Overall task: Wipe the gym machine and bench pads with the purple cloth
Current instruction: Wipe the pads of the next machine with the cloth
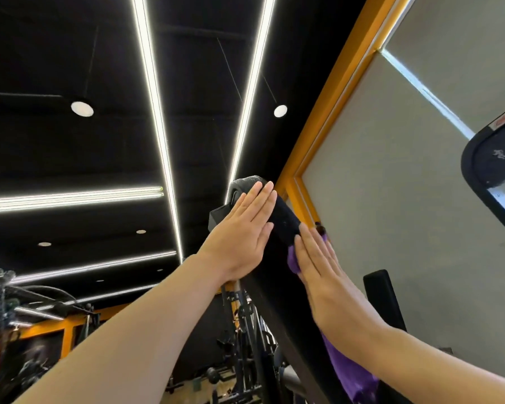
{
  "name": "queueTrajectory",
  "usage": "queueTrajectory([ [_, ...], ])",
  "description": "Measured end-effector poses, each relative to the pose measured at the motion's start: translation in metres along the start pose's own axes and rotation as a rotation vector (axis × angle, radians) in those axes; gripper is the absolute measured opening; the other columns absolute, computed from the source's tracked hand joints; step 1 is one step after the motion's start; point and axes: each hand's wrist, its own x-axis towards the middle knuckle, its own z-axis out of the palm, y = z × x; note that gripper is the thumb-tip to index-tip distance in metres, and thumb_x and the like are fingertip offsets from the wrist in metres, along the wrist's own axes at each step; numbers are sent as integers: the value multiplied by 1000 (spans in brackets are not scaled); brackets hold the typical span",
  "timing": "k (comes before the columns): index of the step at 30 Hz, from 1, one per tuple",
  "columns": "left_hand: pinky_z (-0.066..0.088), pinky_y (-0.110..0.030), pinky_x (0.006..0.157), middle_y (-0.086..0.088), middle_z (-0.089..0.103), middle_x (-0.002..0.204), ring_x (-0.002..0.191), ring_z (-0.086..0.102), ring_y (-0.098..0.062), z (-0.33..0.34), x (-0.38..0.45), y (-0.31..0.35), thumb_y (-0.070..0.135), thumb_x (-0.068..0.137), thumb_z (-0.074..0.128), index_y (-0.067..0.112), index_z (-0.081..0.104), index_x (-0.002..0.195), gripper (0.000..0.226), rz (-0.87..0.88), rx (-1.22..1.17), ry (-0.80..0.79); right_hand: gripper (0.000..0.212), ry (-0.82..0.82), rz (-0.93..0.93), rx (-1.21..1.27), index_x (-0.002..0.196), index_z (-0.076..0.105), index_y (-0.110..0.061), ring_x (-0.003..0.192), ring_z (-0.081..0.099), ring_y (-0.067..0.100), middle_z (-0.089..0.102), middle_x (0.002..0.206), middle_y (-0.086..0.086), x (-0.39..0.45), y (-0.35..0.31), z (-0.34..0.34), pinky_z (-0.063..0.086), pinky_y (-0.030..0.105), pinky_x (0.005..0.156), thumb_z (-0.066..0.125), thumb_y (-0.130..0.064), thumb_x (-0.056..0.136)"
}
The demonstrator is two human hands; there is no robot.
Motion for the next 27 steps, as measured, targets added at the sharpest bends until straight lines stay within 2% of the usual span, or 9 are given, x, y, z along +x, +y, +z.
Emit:
queueTrajectory([
  [4,-14,-16,118,14,-12,161,146,-22,5,-2,0,-2,44,101,10,25,-6,151,56,-3,-28,-6,58,-17,26,156,148,4,-8,143,-22,-4,-6,158,2,43,-12,0,-16,16,115,23,-25,96],
  [7,-13,-16,119,12,-11,162,146,-22,5,-1,0,-2,48,96,3,23,-5,151,62,8,-22,11,66,-15,28,96,151,11,-6,148,-9,8,5,161,9,19,-4,0,-10,20,118,37,-4,90],
  [10,-13,-19,119,8,-12,162,146,-23,2,1,-2,6,51,94,-1,21,-8,151,65,-36,16,24,66,-27,-49,-42,151,26,-3,149,6,19,14,163,12,-32,8,-9,-2,24,119,40,-11,87],
  [13,-12,-24,121,0,-13,165,150,-19,-9,8,-4,23,56,92,-2,13,-7,156,77,-107,71,44,65,-60,-15,114,154,22,-4,150,1,11,3,164,-2,-60,15,-15,-3,17,117,41,-17,92],
  [16,-11,-28,122,-4,-17,165,150,-21,-13,12,-5,32,60,88,-5,10,-9,157,85,-167,115,21,62,-58,17,340,147,25,8,149,-2,2,7,164,11,-41,8,-10,-5,14,116,40,-20,94],
  [20,-11,-27,122,-4,-16,165,150,-22,-12,9,-5,32,62,88,-5,11,-9,157,86,-162,118,17,62,28,112,371,147,21,10,143,-10,-11,8,157,15,-9,1,-1,-7,9,114,43,-18,96],
  [22,-10,-29,123,-4,-18,165,150,-22,-13,8,-6,33,62,87,-6,11,-11,156,86,-170,132,-1,64,71,84,322,150,21,5,146,-6,-5,6,163,8,-25,7,0,-4,13,116,40,-27,97],
  [24,-8,-32,125,-6,-19,165,151,-21,-15,7,-6,36,64,86,-6,10,-13,156,89,-192,159,-13,61,39,43,374,157,13,-18,149,1,3,4,165,-11,-55,11,-6,5,21,119,38,-32,104],
  [27,-10,-34,124,-9,-24,163,150,-23,-20,11,-6,47,74,81,-5,7,-18,154,100,-248,200,-12,76,66,61,123,158,11,-21,151,10,19,7,166,-4,-100,8,-11,17,35,118,48,-5,94],
])
